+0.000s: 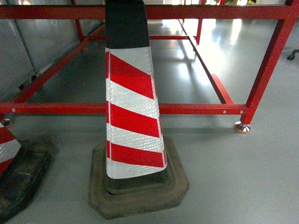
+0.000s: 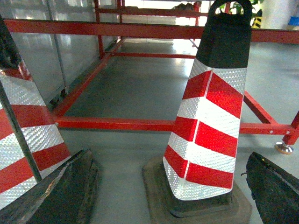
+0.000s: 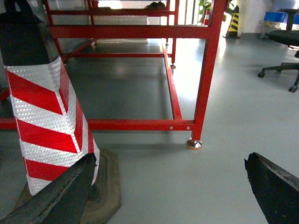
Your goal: Pick blue part to blue bin on bottom shelf
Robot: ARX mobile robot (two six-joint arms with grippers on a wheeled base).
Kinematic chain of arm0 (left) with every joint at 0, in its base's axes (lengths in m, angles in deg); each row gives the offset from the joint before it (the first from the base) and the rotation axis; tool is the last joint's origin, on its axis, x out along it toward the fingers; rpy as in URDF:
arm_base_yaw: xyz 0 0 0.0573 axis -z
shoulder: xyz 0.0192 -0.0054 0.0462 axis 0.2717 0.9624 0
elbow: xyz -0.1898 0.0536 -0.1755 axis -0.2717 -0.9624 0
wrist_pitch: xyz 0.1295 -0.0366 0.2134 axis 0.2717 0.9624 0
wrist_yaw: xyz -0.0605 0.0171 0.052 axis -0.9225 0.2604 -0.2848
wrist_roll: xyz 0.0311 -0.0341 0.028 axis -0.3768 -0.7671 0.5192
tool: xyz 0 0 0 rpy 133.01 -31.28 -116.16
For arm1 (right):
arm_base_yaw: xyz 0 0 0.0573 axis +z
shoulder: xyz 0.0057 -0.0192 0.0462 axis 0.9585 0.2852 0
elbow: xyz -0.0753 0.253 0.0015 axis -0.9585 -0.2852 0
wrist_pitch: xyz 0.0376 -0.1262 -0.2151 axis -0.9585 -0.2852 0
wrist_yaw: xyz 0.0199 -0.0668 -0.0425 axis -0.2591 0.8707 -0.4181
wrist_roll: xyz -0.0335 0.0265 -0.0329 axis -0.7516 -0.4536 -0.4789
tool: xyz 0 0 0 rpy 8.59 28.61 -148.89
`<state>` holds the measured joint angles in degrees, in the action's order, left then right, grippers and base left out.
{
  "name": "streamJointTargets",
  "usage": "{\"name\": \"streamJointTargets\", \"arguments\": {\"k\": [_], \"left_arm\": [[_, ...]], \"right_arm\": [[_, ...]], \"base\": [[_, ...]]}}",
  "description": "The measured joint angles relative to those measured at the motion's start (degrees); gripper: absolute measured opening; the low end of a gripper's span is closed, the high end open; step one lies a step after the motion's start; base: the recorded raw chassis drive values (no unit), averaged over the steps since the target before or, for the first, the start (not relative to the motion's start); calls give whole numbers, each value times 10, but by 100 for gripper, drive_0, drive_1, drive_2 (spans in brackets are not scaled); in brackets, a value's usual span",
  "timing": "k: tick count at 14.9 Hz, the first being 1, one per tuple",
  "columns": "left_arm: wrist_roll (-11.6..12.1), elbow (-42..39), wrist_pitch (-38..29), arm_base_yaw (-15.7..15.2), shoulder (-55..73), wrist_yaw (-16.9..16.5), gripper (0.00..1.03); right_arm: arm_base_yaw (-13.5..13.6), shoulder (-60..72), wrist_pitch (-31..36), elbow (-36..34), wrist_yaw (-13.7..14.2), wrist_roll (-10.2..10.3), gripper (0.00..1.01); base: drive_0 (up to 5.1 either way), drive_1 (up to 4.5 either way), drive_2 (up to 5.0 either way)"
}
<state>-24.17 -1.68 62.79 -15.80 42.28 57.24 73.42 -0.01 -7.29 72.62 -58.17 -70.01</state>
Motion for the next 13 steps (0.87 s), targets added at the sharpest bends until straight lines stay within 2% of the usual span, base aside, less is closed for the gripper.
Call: {"name": "streamJointTargets", "arguments": {"k": [13], "left_arm": [[0,0,0,0,0,0,98]], "right_arm": [[0,0,0,0,0,0,98]], "base": [[0,0,0]]}}
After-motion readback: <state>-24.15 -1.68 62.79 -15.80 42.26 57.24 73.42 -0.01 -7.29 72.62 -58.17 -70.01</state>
